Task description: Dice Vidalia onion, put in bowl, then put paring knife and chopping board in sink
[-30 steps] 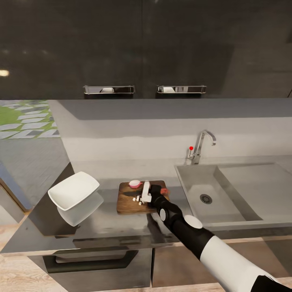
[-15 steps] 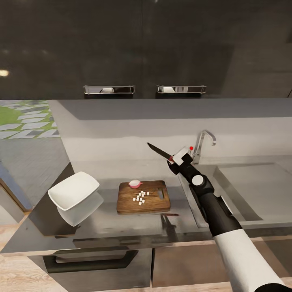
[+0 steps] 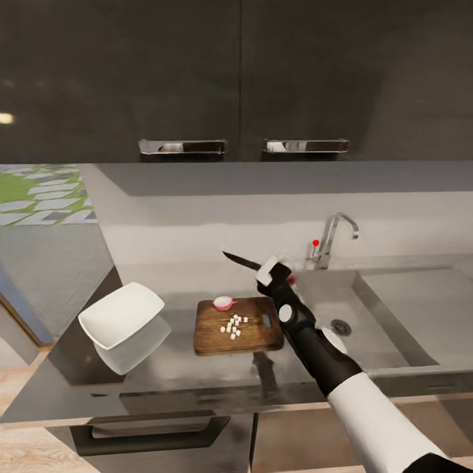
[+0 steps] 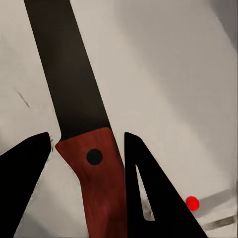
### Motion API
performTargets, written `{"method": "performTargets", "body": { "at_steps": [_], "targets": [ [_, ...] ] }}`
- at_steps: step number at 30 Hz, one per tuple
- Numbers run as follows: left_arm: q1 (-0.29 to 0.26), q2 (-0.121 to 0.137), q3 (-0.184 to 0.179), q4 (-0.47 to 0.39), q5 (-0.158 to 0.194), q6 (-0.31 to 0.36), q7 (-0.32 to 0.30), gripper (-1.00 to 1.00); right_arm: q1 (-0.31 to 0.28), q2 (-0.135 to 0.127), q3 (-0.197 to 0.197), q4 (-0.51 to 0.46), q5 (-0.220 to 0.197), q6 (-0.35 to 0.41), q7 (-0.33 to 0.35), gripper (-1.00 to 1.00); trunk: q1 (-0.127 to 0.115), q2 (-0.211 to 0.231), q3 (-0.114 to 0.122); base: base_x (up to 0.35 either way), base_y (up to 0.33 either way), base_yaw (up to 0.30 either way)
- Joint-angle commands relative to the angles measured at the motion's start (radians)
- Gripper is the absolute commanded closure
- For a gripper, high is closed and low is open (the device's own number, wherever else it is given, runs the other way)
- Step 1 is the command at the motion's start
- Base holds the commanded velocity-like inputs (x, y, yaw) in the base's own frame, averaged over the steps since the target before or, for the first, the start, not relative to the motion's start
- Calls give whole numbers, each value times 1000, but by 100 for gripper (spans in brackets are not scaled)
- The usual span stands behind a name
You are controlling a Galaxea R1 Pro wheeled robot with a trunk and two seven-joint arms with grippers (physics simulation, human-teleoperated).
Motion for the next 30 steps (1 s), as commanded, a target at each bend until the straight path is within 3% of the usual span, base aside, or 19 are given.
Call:
{"method": "performTargets", "body": {
  "at_steps": [1, 3, 6, 13, 20, 30],
  "targets": [
    [-1, -1, -8, 2, 7, -1, 1, -100, -1, 8, 54, 38, 12, 7, -75, 100, 0, -1, -1, 11, 14, 0],
    [-1, -1, -8, 2, 7, -1, 1, -100, -1, 19, 113, 96, 11, 6, -168, 100, 0, -1, -1, 5, 6, 0],
    [-1, -1, -8, 2, 7, -1, 1, -100, -1, 34, 141, 160, 12, -12, -215, 100, 0, -1, -1, 1, 1, 0],
    [-1, -1, -8, 2, 7, -1, 1, -100, -1, 37, 150, 227, 13, -28, -222, 100, 0, -1, -1, 0, 0, 0],
    [-1, -1, -8, 2, 7, -1, 1, -100, -1, 37, 196, 278, 13, -53, -220, 100, 0, -1, -1, 0, 0, 0],
    [-1, -1, -8, 2, 7, -2, 1, -100, -1, 37, 201, 319, 14, -56, -216, 100, 0, -1, -1, 0, 0, 0]
  ]
}}
